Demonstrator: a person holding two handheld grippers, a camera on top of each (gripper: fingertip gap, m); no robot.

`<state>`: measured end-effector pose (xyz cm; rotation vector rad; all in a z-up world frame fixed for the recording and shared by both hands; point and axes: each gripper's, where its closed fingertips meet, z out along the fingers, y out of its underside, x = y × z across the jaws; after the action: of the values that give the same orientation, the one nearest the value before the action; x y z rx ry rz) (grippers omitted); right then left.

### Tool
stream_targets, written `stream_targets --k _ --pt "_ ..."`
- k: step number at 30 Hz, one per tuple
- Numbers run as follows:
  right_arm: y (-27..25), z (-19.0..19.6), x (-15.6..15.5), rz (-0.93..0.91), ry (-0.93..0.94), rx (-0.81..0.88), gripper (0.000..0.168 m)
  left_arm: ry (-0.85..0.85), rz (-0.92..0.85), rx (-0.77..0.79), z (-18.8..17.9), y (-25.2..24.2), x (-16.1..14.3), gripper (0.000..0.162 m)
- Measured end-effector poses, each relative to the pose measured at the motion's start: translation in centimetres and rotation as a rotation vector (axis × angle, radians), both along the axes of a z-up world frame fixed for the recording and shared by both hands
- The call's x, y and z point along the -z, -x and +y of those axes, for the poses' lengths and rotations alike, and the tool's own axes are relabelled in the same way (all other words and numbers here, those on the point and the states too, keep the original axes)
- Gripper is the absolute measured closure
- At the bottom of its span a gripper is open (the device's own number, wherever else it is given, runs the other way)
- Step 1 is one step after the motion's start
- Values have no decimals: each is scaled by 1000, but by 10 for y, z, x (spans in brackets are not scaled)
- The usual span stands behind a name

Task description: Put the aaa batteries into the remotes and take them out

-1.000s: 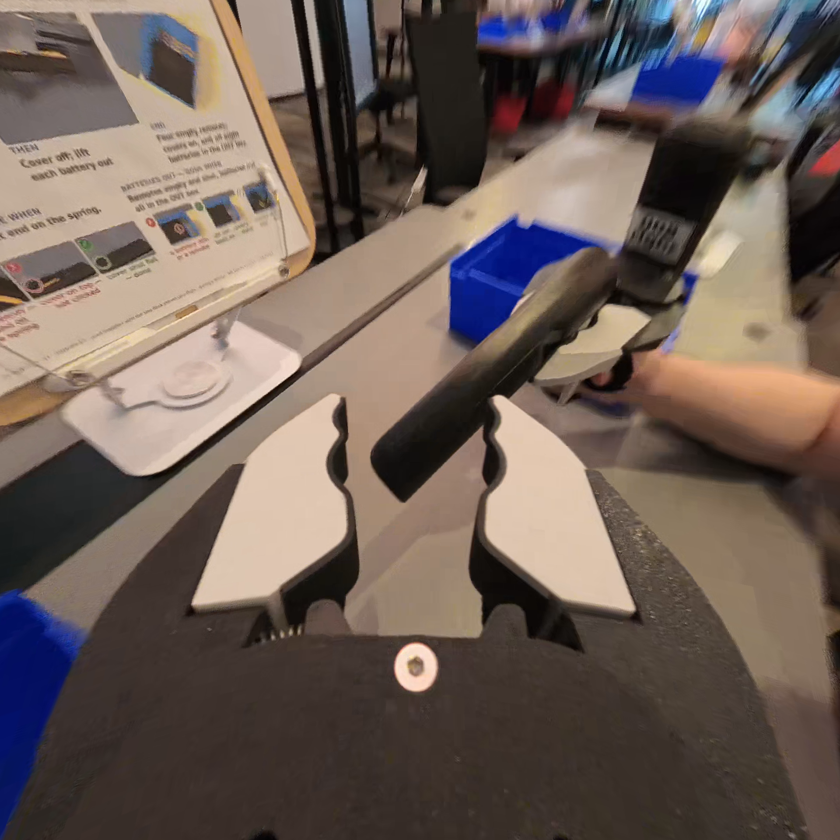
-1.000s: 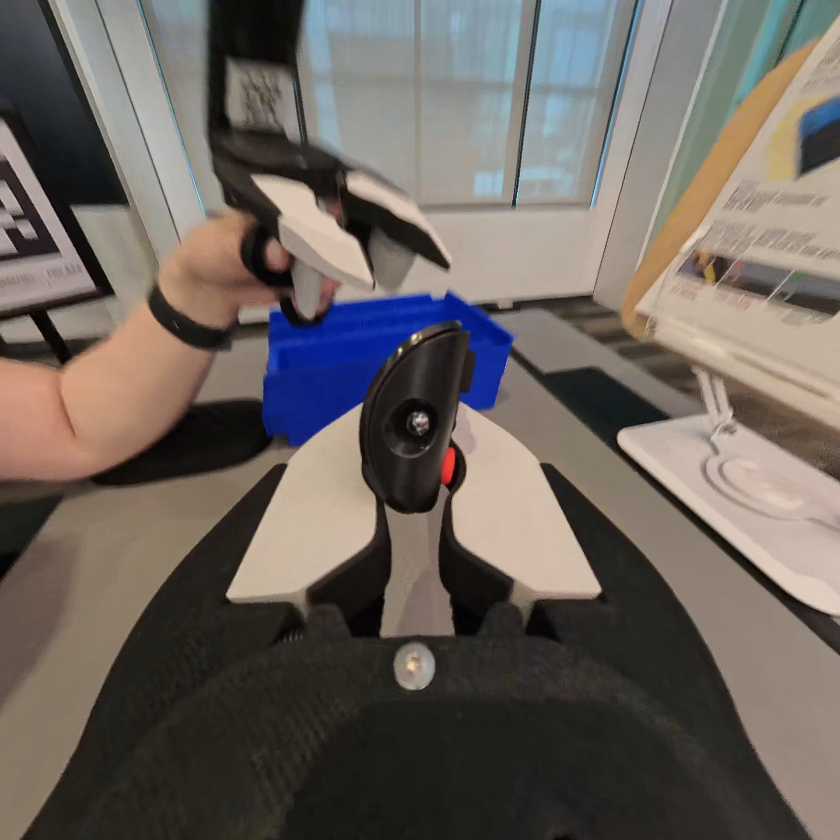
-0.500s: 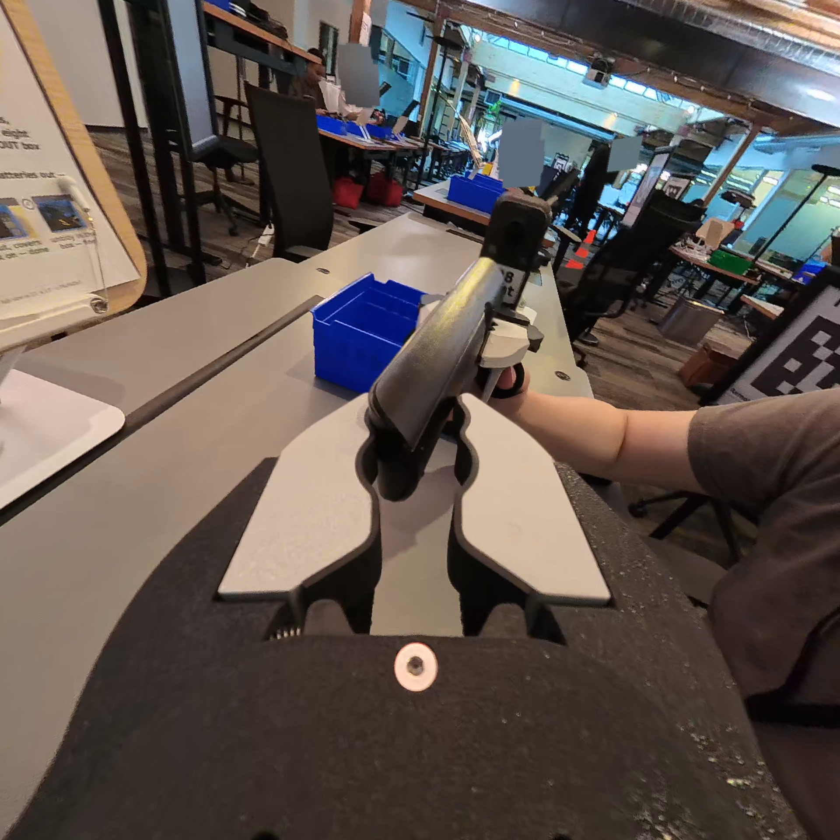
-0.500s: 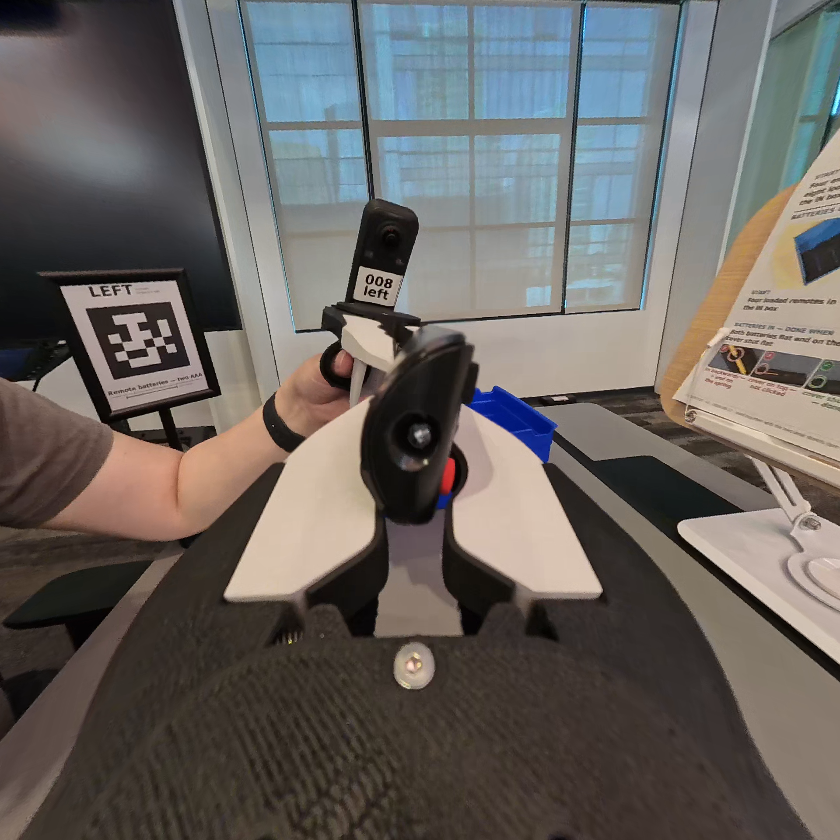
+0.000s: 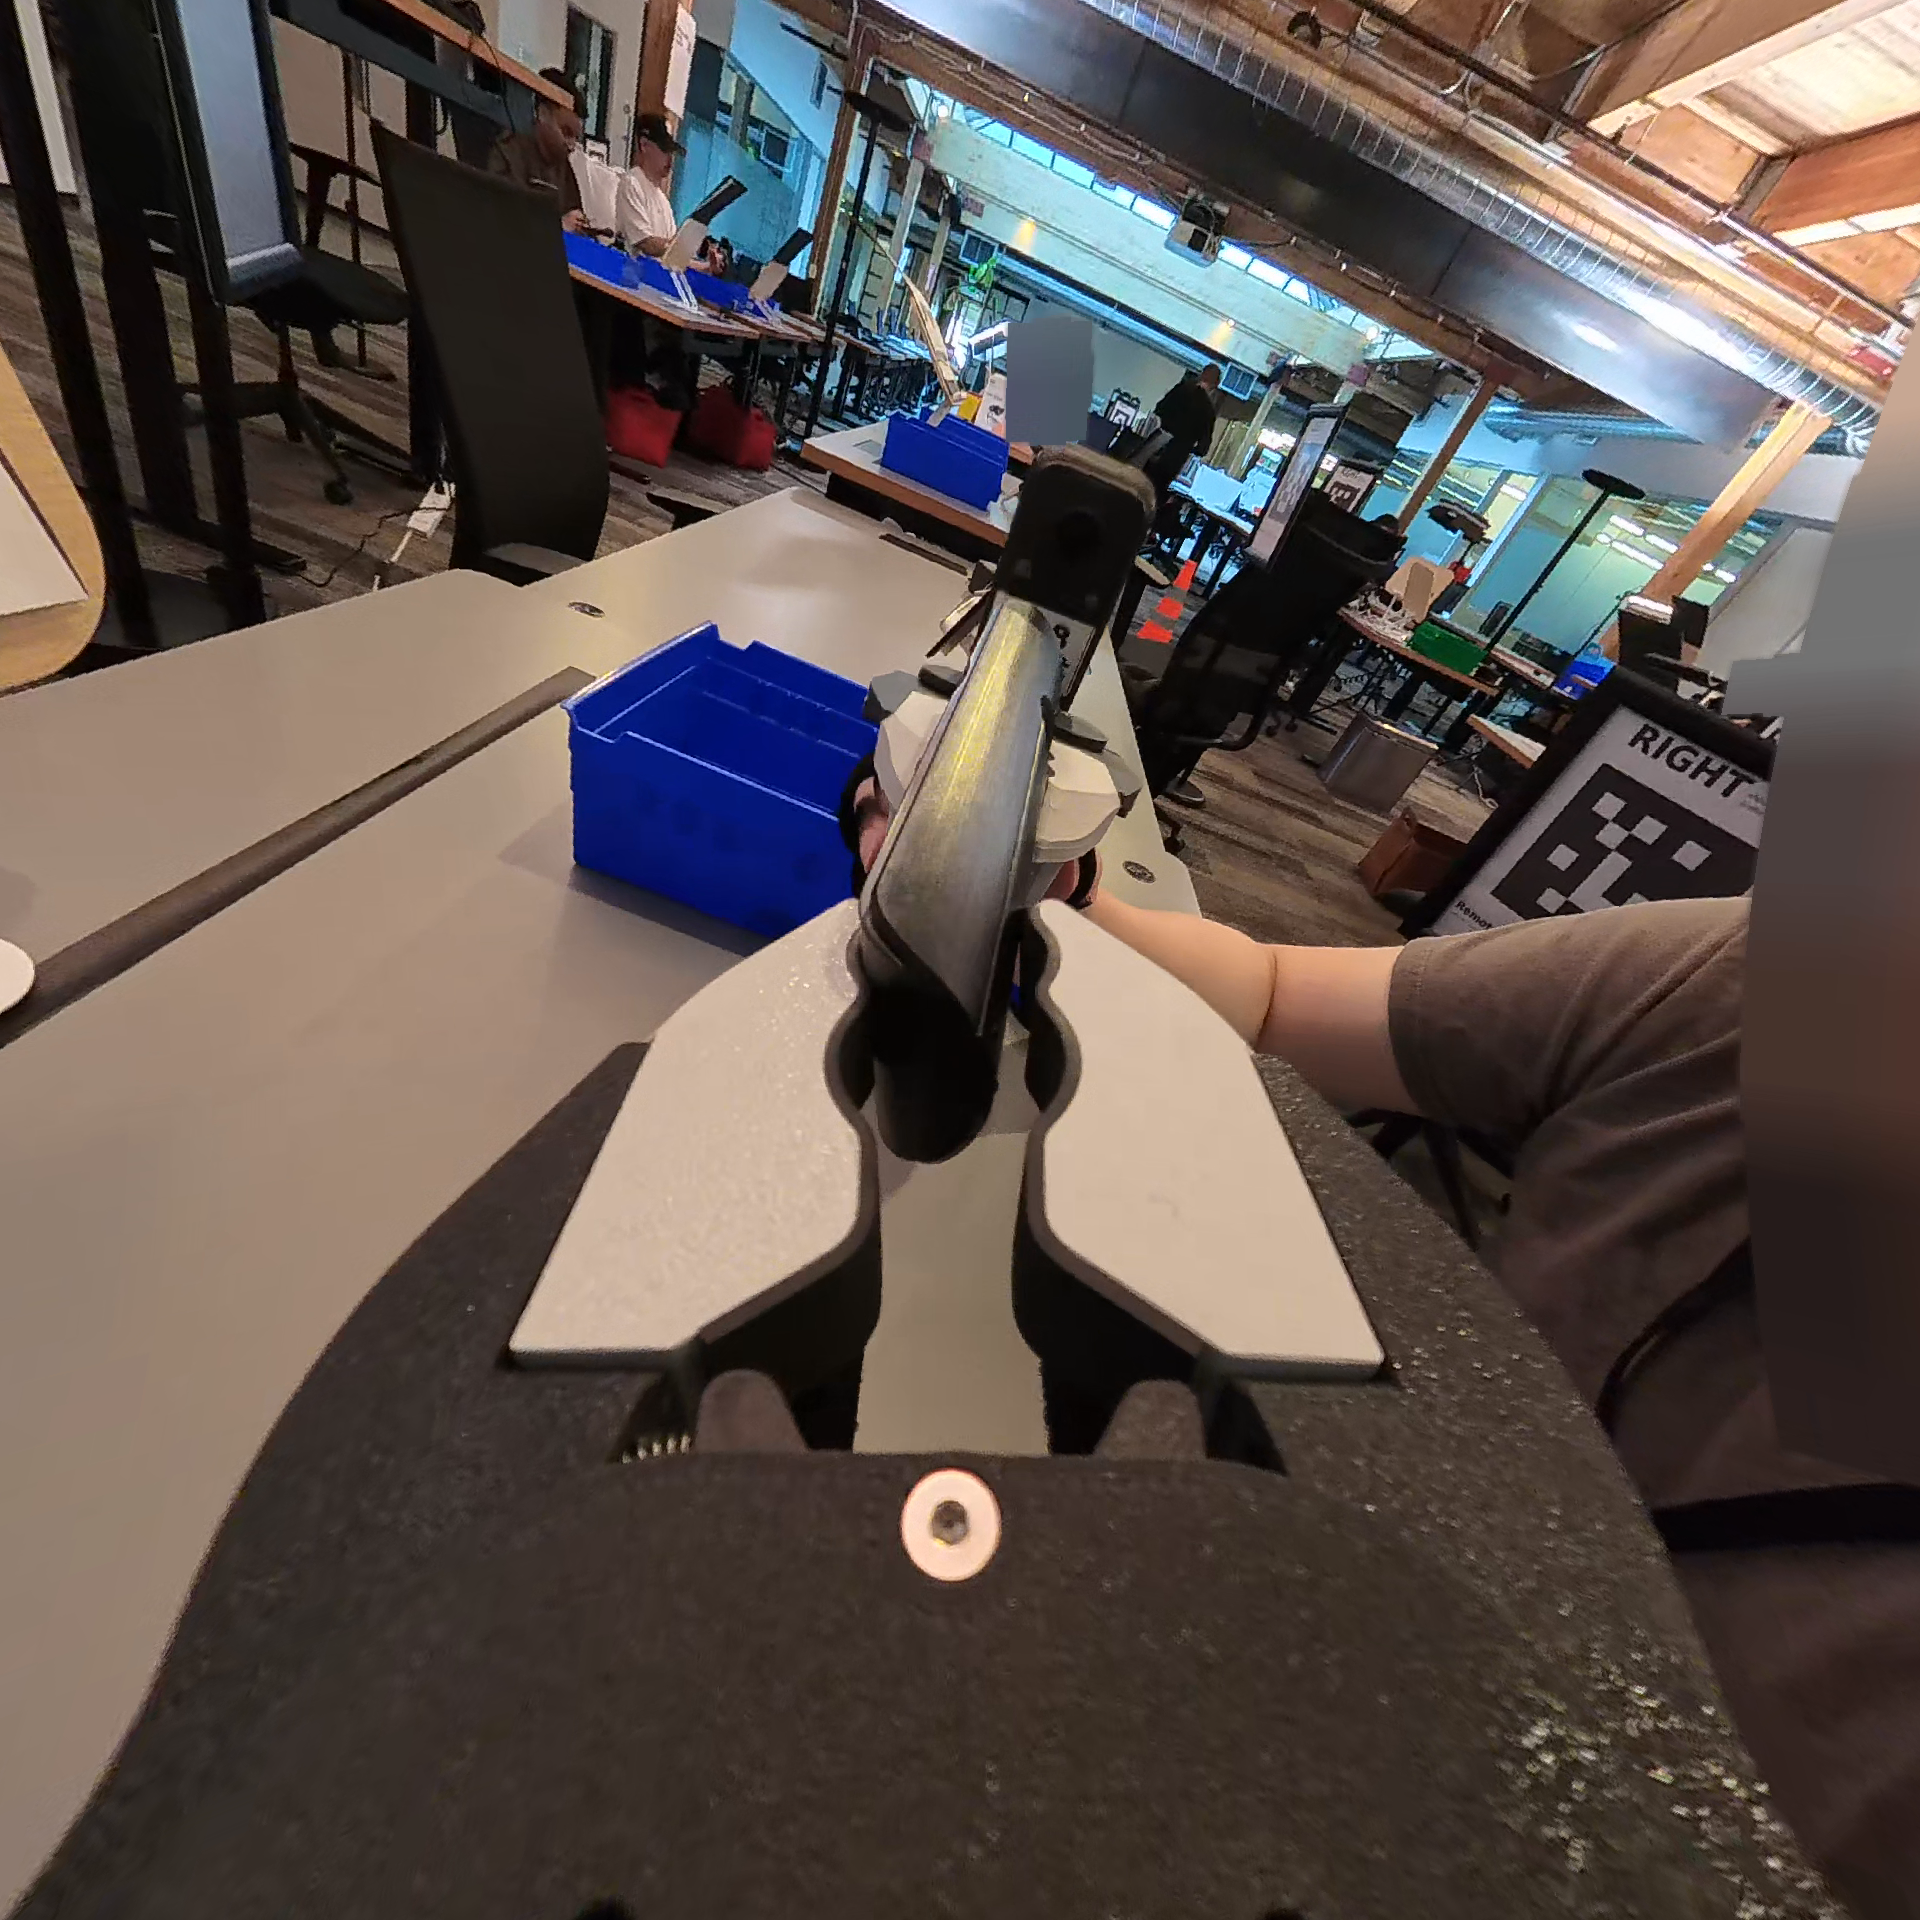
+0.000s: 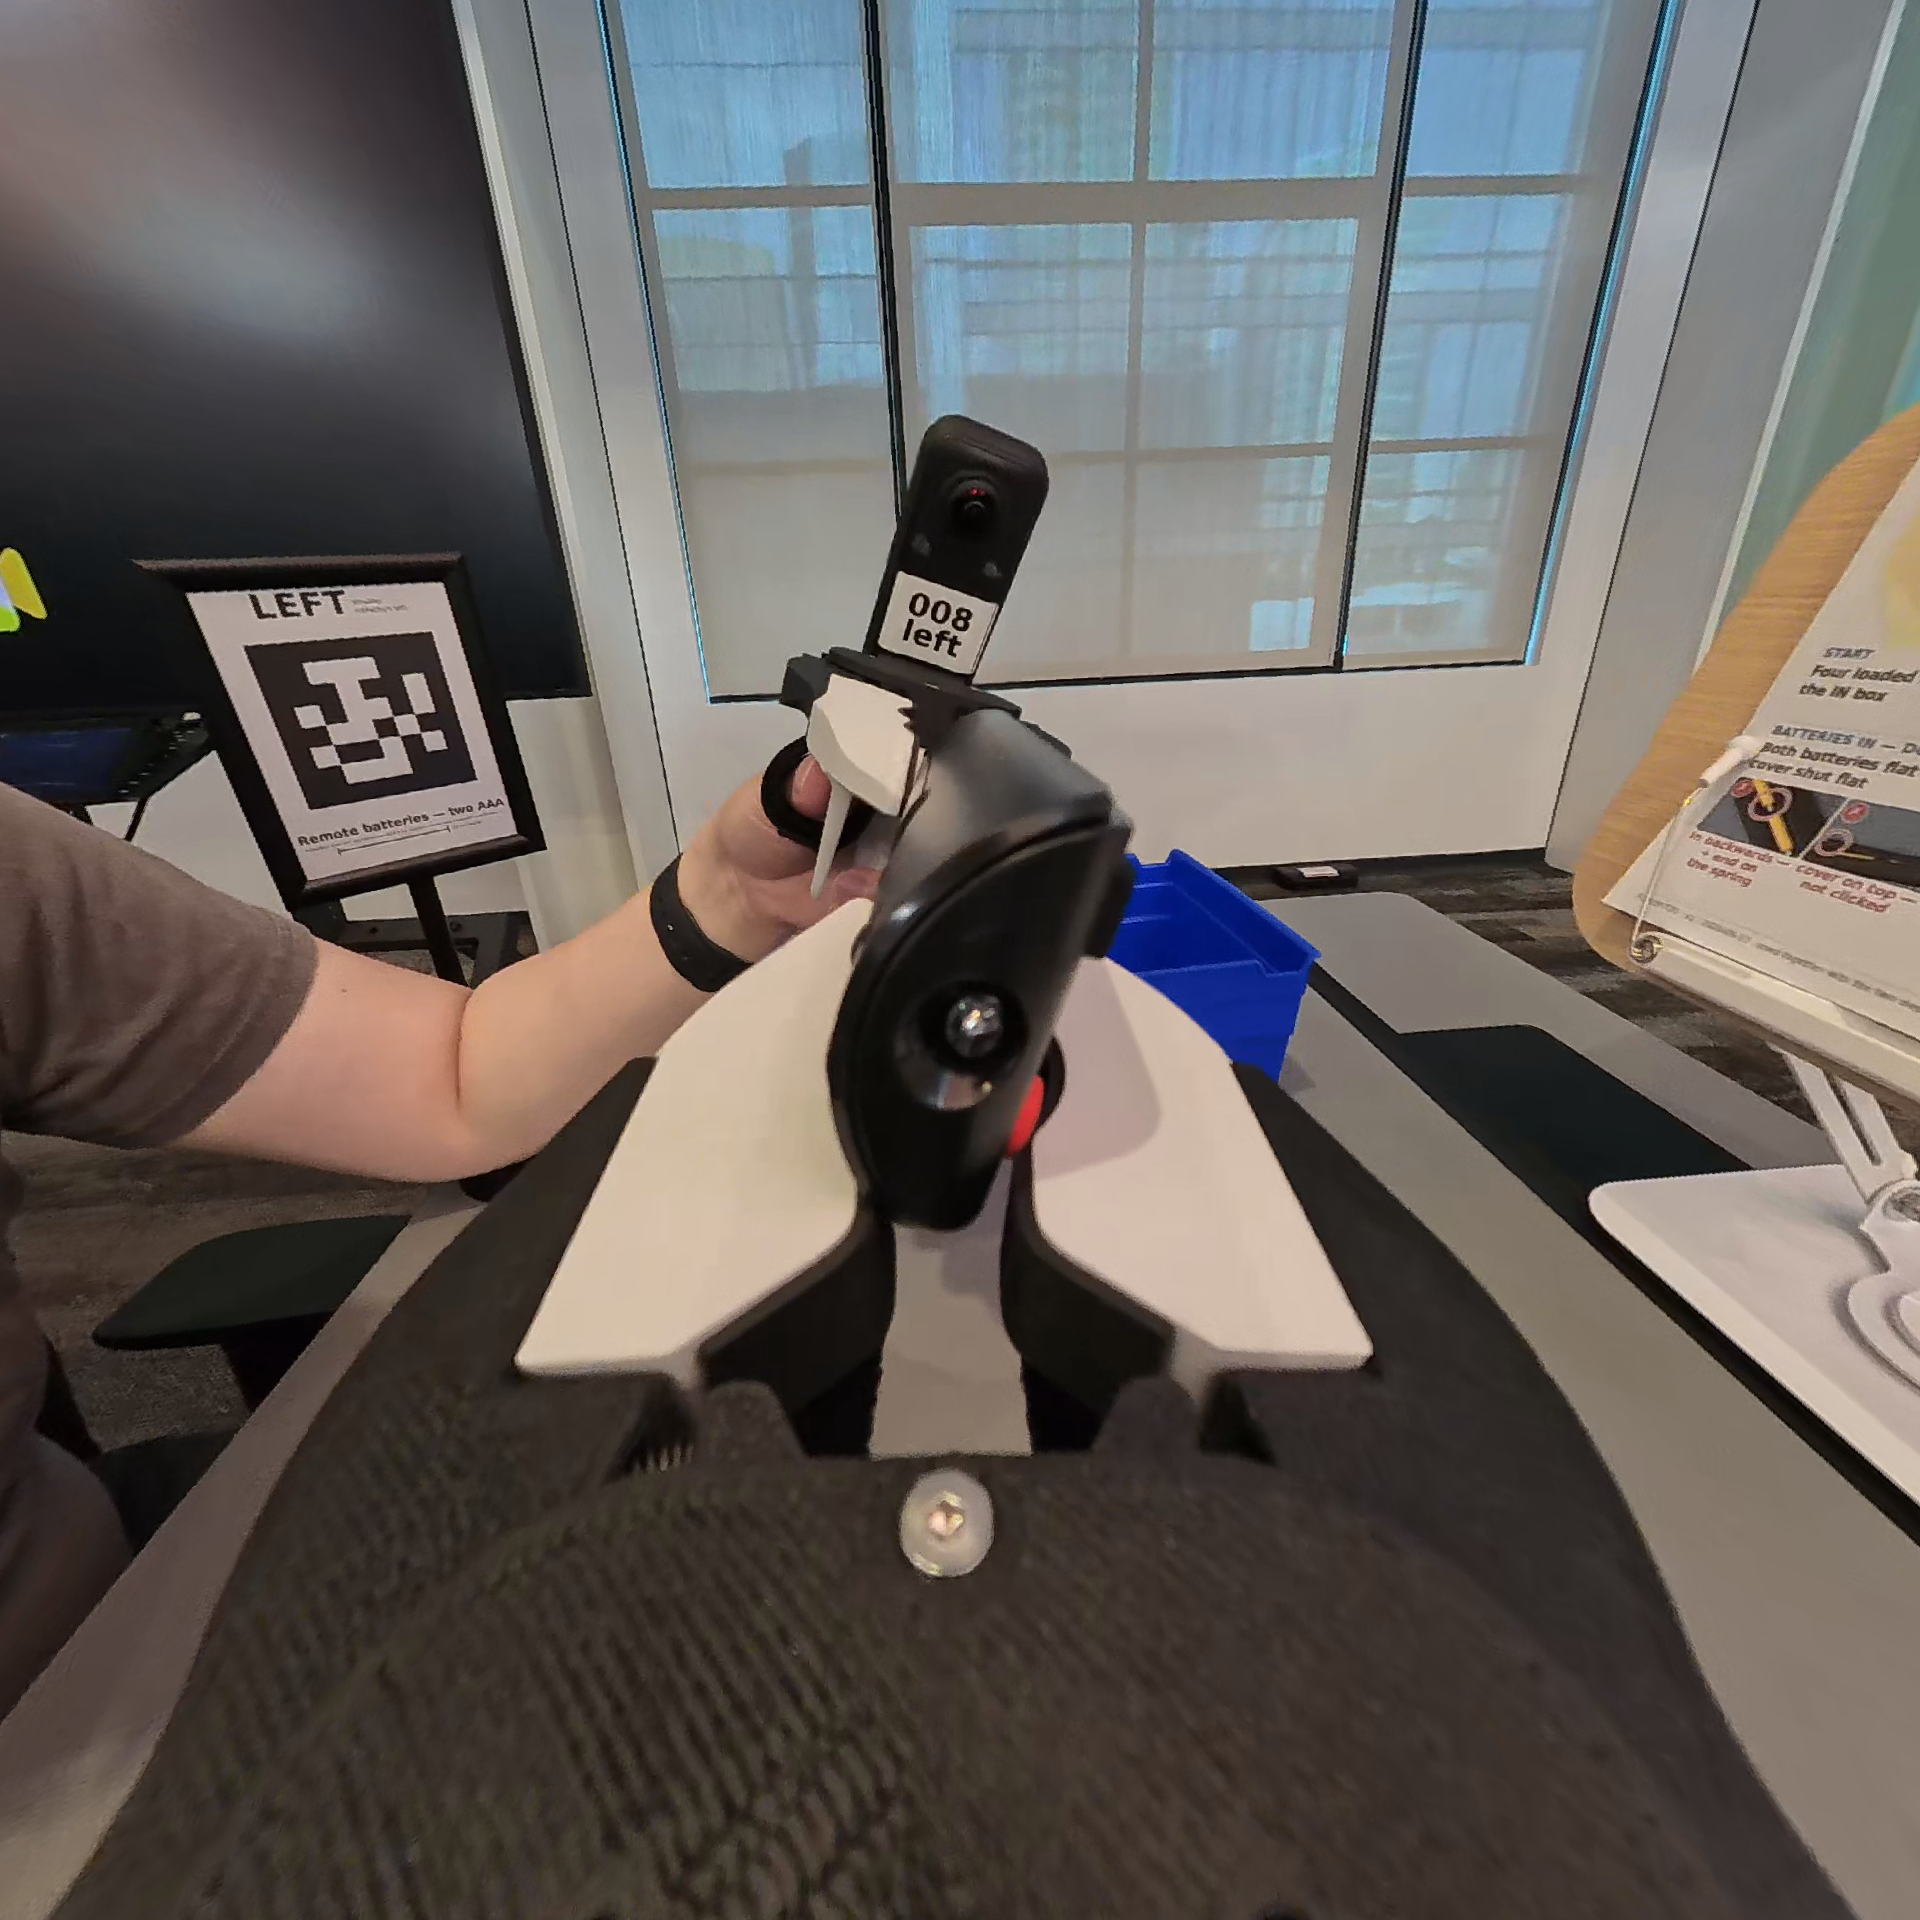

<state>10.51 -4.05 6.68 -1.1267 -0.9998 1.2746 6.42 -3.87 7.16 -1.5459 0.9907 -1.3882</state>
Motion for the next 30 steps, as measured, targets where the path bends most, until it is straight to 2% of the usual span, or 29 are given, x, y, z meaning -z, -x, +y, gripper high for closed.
stream_targets --k 7,8,11,14,17,19,20,22,26,28,30 --pt "0 0 -5 131 92 -39 148 -30 -57 -52 1 8 -17 138" --pt "1 2 -4 129 82 -7 148 -46 -67 -104 7 13 -21 136" --pt "5 16 9 49 12 178 149 -133 -20 -312 24 30 -31 117" --pt "6 26 18 17 -19 325 148 -257 72 -467 23 32 -37 108" --pt "6 29 22 -3 -57 410 148 -333 215 -604 30 18 -20 112" --pt "7 30 23 -30 -108 467 149 -380 375 -619 33 6 3 123" --pt "7 31 24 -45 -127 494 148 -398 429 -601 32 0 12 130" --pt "9 31 27 -72 -157 528 148 -406 492 -540 27 -8 25 156" --pt "15 29 32 -94 -149 504 148 -415 447 -501 23 -14 23 162" --pt "14 30 32 -89 -139 509 148 -377 418 -440 17 -20 25 162" --pt "13 32 33 -86 -114 509 149 -369 428 -444 19 -22 29 161"
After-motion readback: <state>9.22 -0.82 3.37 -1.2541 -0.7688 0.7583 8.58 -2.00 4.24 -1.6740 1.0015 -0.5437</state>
